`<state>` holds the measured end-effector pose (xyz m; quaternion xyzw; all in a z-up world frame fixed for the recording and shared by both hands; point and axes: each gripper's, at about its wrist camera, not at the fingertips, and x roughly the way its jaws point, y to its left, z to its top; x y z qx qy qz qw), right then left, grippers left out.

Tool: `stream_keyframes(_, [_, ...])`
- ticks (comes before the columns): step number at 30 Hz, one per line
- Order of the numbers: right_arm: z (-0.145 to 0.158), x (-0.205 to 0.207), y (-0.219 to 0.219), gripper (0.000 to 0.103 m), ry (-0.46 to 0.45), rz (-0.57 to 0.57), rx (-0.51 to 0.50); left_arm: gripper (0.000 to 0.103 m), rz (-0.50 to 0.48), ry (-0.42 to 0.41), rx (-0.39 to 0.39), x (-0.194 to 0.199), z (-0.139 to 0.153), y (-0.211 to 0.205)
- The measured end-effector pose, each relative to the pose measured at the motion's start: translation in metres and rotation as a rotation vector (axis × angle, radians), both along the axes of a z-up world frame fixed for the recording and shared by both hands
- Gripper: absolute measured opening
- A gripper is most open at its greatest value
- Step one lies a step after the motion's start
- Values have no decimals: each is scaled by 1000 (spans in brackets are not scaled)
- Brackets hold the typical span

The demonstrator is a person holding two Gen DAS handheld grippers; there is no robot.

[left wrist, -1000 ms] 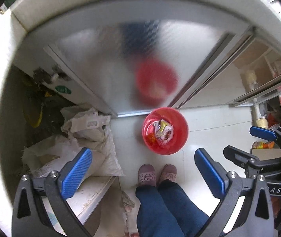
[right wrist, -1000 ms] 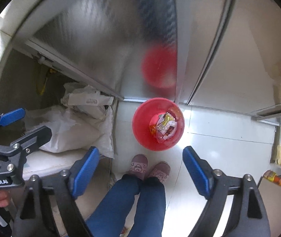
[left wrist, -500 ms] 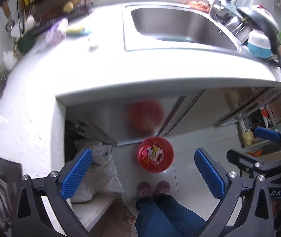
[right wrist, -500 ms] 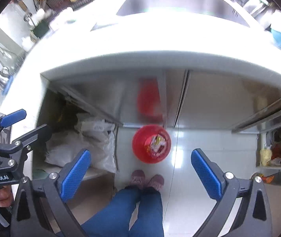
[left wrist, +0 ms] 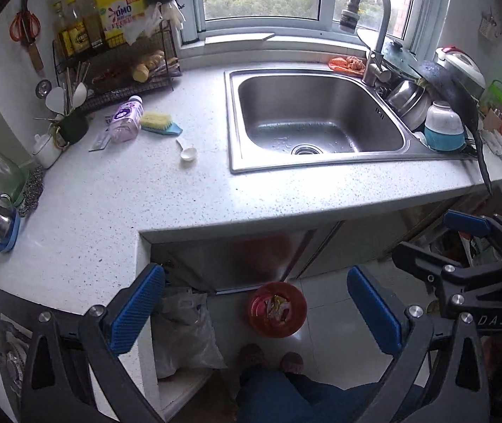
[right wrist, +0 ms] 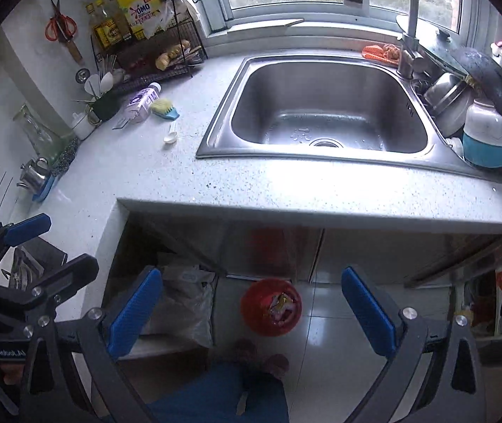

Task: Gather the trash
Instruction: 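Raise both open tools back up toward the counter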

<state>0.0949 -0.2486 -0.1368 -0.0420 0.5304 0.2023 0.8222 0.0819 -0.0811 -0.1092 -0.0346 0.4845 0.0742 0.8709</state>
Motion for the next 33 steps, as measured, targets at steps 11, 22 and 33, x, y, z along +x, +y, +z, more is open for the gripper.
stream_keyframes(11, [21,34,39,102,-29,117,6,103,123,-29,28,12,17,45])
stream_keyframes(22, [21,98,118,102,-41,209,-23,103,182,-24,14,68,22,134])
stream_keyframes(33, [12,175,197,102,-19,259,-65,103,202,10,6,137,17,224])
